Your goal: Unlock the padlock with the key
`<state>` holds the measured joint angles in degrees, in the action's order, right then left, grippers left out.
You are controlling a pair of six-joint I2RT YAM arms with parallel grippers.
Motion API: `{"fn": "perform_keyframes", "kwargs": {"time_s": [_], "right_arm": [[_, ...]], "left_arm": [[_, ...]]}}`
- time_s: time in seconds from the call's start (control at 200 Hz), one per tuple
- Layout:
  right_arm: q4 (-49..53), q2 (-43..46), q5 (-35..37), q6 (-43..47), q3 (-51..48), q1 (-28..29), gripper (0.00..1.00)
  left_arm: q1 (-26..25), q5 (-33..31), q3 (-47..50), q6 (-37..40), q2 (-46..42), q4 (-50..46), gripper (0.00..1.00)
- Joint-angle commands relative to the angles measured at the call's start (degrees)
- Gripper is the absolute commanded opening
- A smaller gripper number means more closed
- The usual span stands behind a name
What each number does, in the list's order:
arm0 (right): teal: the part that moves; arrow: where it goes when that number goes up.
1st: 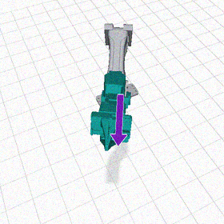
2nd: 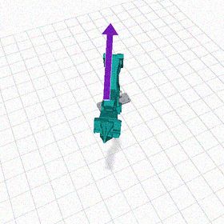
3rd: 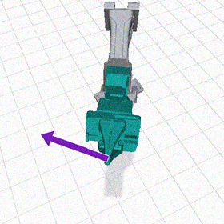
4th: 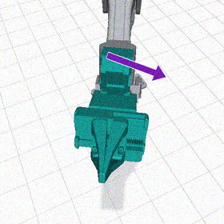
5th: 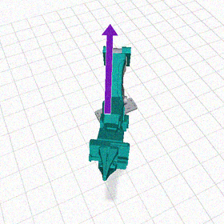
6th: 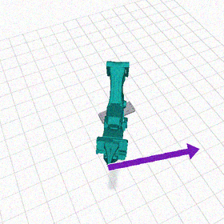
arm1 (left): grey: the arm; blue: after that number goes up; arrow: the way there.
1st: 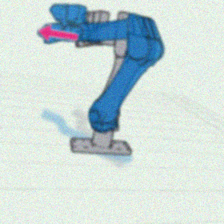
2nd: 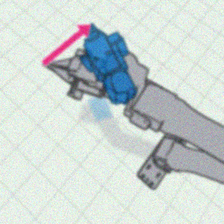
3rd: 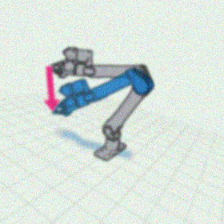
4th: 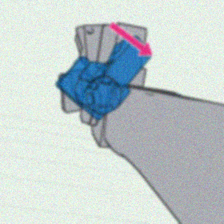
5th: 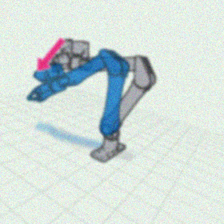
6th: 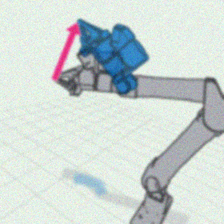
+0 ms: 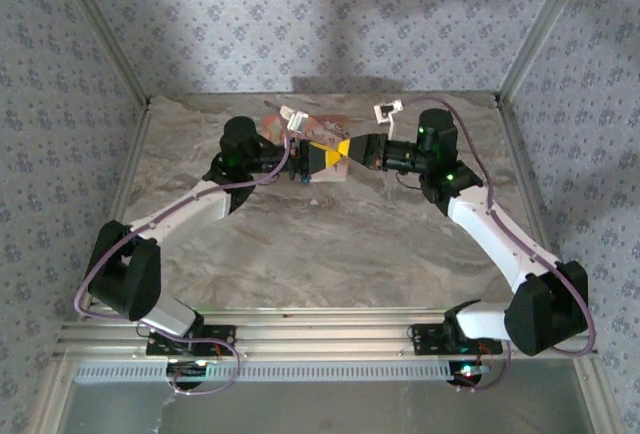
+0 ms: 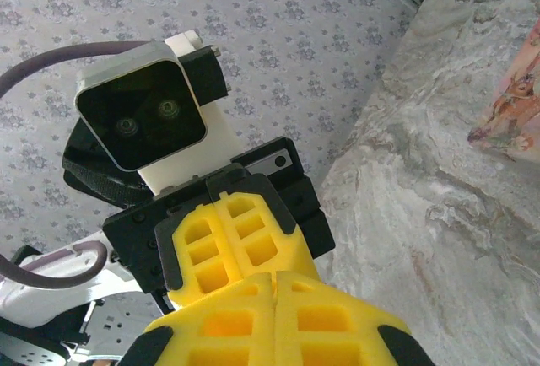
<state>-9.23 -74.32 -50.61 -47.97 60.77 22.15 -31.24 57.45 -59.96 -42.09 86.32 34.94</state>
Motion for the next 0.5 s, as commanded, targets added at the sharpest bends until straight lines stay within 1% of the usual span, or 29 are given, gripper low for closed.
{"fn": "perform_keyframes", "kwargs": {"time_s": [0.0,0.095,0.12,0.165,0.195,0.245,0.275,0.29,0.33,0.39,0.495], "right_arm": [[0.43,0.3,-2.28,2.3,0.4,1.14,0.0],[4.03,1.47,-0.19,6.05,0.85,1.2,0.0],[6.24,1.9,0.75,7.49,1.21,1.31,0.0],[11.62,2.64,3.3,11.42,2.67,1.67,0.0],[15.86,3.15,5.43,15.84,3.9,2.13,0.0],[22.8,3.65,9.93,21.55,6.33,3.22,0.0],[26.55,3.93,12.98,24.65,7.06,3.92,0.0],[27.94,4.0,14.23,26.07,8.98,4.29,0.0],[31.43,4.13,17.69,29.11,10.47,5.17,0.0],[33.75,4.27,21.8,31.02,11.76,6.24,0.0],[33.6,4.72,22.8,32.85,12.08,6.59,0.0]], "left_arm": [[-0.56,-1.0,-1.08,0.48,-0.08,1.56,0.0],[-0.55,-2.92,-0.62,3.73,-1.31,-2.72,0.0],[-0.49,-3.79,-0.59,4.93,-1.73,-4.48,0.06],[-0.5,-5.58,-0.67,7.28,-2.73,-8.44,0.12],[-0.52,-6.29,-1.02,8.82,-3.27,-11.48,0.18],[-0.44,-7.56,-1.58,10.97,-3.97,-15.92,0.33],[-0.44,-8.37,-1.81,11.71,-4.39,-17.92,0.39],[-0.41,-8.78,-1.82,12.05,-4.58,-18.62,0.4],[-0.28,-10.01,-1.57,12.17,-5.12,-19.82,0.42],[0.05,-11.5,-1.02,11.22,-5.78,-20.33,0.44],[0.49,-15.66,-0.39,5.97,-6.32,-20.61,0.49]]}}
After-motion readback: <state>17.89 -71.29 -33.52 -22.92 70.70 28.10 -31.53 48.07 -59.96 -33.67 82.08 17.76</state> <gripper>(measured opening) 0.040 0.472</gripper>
